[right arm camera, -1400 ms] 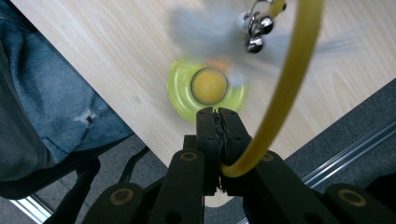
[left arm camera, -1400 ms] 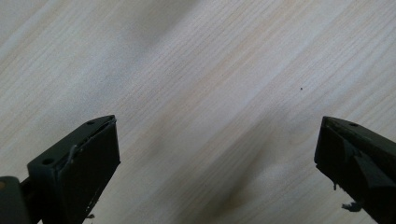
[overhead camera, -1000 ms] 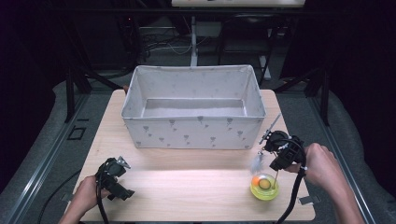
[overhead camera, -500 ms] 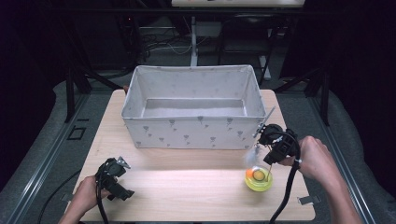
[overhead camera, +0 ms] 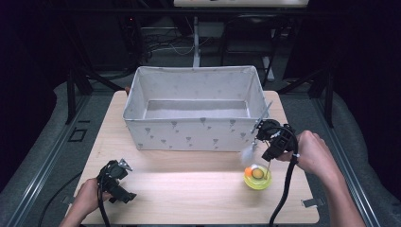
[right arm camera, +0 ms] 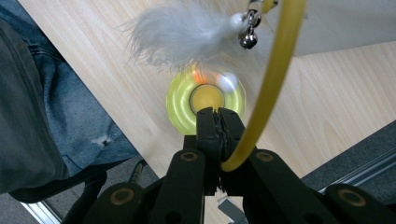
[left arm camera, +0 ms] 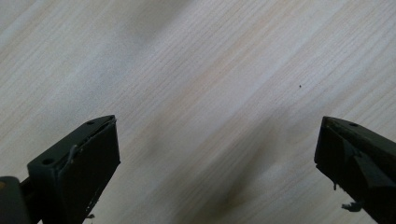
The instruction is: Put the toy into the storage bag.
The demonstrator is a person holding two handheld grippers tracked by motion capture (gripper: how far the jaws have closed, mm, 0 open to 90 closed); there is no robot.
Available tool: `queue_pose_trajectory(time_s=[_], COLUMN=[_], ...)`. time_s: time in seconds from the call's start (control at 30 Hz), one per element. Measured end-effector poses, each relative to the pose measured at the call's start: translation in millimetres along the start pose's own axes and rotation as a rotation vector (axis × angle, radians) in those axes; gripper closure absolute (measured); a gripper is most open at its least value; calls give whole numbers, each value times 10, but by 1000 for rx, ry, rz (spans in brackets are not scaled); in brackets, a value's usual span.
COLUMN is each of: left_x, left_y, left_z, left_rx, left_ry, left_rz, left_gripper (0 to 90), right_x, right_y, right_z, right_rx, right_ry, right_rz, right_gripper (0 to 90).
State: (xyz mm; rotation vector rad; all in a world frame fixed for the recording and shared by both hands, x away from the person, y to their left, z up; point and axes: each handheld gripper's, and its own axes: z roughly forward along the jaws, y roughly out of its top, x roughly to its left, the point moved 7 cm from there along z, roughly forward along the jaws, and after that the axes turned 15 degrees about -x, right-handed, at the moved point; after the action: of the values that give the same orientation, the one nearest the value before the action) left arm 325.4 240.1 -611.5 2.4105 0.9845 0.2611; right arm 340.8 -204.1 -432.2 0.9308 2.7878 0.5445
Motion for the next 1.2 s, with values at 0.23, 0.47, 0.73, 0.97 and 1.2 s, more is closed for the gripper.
queue_pose_trajectory(time_s=[0.23,0.47,0.73,0.97,1.2], left_x=[-3,-14,-6,-13,-9], left_y=[5,6,21,14,15], left_z=[3,8,15,4,9], left_rx=[-9,-5,-16,-12,-14], left_ry=[1,-3,-3,-7,-6], left_rz=[-3,2,0,-2,-1], left_gripper=[2,2,2,1,1], right_x=[-24,-12,-23,-22,-23], right_y=[94,214,331,388,457], right_z=[-9,-55,-158,-272,-410], right_rx=[4,-9,-19,-22,-25], right_ry=[10,19,20,24,26], right_rz=[-4,-13,-30,-34,-43], right_gripper=[884,884,884,884,884])
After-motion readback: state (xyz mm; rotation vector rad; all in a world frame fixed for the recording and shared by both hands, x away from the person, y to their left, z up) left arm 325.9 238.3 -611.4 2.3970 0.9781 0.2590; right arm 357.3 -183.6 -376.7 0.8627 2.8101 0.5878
